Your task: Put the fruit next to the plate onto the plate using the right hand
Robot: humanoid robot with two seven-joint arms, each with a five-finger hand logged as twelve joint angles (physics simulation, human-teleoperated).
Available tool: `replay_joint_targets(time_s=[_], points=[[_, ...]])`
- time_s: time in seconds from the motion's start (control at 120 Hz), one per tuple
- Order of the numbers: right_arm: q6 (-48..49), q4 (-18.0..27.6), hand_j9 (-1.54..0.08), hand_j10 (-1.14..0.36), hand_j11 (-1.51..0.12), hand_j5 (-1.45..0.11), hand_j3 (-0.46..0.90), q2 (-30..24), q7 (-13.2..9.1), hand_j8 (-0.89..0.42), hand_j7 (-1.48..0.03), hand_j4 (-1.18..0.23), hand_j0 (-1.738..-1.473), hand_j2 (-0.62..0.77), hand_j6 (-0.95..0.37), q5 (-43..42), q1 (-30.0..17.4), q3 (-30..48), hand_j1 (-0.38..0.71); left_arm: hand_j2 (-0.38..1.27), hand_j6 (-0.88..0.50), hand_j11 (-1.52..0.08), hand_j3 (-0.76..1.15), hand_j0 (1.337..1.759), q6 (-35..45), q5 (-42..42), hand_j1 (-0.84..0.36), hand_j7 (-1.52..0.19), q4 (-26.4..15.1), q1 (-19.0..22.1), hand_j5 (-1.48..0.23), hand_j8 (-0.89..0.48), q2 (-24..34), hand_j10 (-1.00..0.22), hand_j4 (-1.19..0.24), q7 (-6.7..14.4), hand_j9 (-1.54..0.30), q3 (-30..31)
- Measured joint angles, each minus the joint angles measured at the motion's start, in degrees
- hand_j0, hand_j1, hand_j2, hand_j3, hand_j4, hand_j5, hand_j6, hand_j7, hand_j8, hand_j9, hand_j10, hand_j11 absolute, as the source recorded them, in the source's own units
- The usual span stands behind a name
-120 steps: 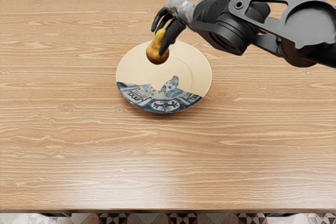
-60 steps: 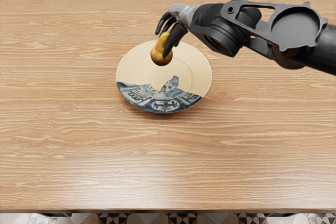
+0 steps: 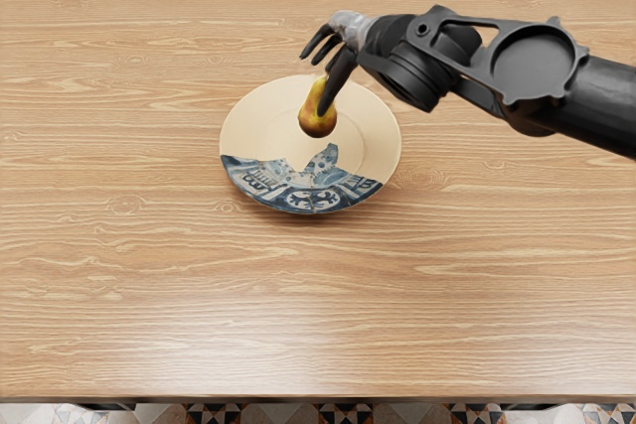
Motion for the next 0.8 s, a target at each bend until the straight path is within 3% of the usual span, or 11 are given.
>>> replay_joint_targets(time_s=[0.142,0.333,0.383,0.617,0.8], points=[[-0.3,-1.0,-0.31,-0.24,-0.31,-0.32,0.00,0.9,0.0,-0.16,-0.31,-0.23,-1.658,0.14,-0.17,-0.1,0.3,0.0,-0.16,0.00,-0.01,-0.01,0.00,1.658,0.0,0.0,0.34,-0.01,0.0,0.0,-0.01,-0.01,0.0,-0.01,-0.01,0.0,-0.01,0.0],[0.7,1.2,-0.12,-0.09,-0.12,-0.12,0.00,0.5,0.0,-0.06,-0.12,-0.09,-1.658,0.05,-0.07,2.0,0.5,0.5,-0.28,0.00,-0.01,-0.01,0.00,1.658,0.0,0.0,0.34,-0.01,0.0,0.0,-0.01,-0.01,0.0,-0.01,-0.01,0.0,-0.01,0.0],[1.2,4.1,-0.10,-0.07,-0.10,-0.10,0.00,-1.4,0.0,-0.05,-0.09,-0.07,-1.658,0.04,-0.05,3.5,0.4,1.6,-0.29,0.00,-0.01,-0.01,0.00,1.658,0.0,0.0,0.34,-0.01,0.0,0.0,-0.01,-0.01,0.0,-0.01,-0.01,0.0,-0.01,0.0],[7.0,26.3,-0.03,-0.02,-0.03,-0.03,0.00,-18.2,0.0,-0.02,-0.03,-0.02,-1.658,0.01,-0.02,16.4,-3.0,12.2,-0.33,0.00,-0.01,-0.01,0.00,1.658,0.0,0.1,0.34,-0.01,0.0,0.2,-0.01,-0.01,0.0,-0.01,-0.01,0.0,-0.01,0.0],[15.3,32.5,-0.01,-0.01,-0.01,-0.01,0.00,-21.0,0.0,-0.01,-0.01,-0.01,-1.658,0.01,-0.01,25.1,-8.5,18.3,-0.34,0.00,-0.01,-0.01,0.00,1.658,0.0,0.1,0.34,-0.01,0.0,0.2,-0.01,-0.01,0.0,-0.01,-0.01,0.0,-0.01,0.0]])
